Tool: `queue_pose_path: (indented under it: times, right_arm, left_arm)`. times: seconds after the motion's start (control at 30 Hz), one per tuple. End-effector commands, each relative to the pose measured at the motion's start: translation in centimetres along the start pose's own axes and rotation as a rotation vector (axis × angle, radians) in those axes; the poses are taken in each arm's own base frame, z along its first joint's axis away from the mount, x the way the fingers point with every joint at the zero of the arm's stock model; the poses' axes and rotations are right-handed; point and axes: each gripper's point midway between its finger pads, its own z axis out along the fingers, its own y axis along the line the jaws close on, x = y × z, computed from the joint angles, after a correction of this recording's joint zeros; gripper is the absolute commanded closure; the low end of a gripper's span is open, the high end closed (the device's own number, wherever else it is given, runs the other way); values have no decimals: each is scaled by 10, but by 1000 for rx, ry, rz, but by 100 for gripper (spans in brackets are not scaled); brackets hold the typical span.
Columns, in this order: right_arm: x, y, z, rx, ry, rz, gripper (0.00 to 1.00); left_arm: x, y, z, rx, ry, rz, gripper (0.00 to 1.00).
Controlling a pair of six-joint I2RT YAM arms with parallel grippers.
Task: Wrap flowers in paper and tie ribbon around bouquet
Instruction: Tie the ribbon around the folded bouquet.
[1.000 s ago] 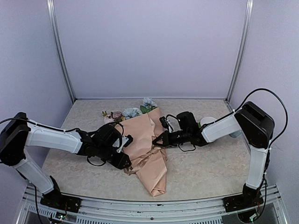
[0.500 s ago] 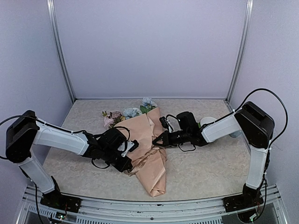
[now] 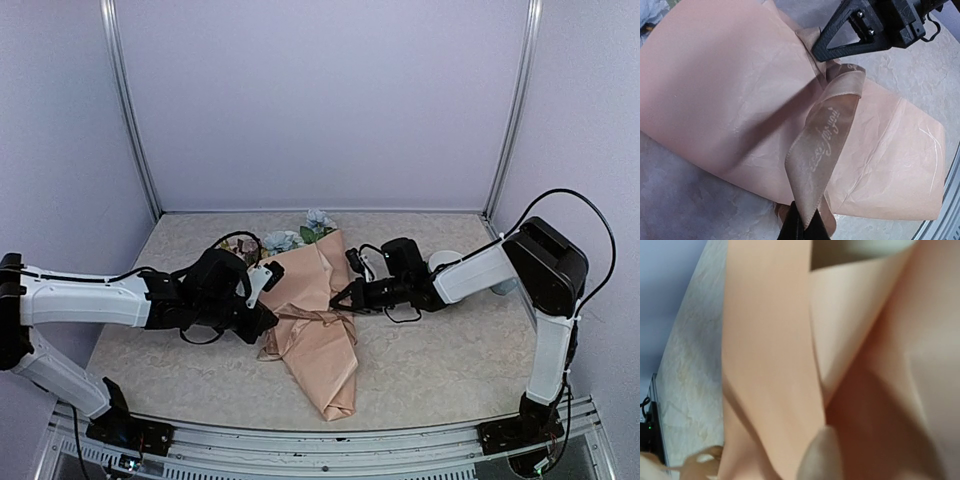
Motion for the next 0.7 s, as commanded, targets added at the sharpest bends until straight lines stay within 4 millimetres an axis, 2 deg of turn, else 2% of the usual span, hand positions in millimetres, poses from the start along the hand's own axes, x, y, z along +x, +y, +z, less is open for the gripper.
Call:
queue_pose_path:
  times: [0.0, 0.13, 0.33, 0.57, 0.67]
  right_arm:
    - [8, -15, 0, 26, 16, 27, 100]
    - [7, -19, -5, 41, 4, 41, 100]
    - [-4, -31, -28, 85, -65, 76, 100]
    - [0, -51, -51, 144, -102, 115, 100]
    - [2, -57, -58, 150, -110, 130, 100]
  left_arm:
    - [-6, 17, -10, -65, -23, 18, 100]
    - [12, 35, -7, -123, 42, -37, 100]
    - [41, 73, -10, -257, 125, -136, 100]
    - [52, 76, -7, -237, 136, -184, 100]
    - [50, 74, -8, -223, 125, -187, 100]
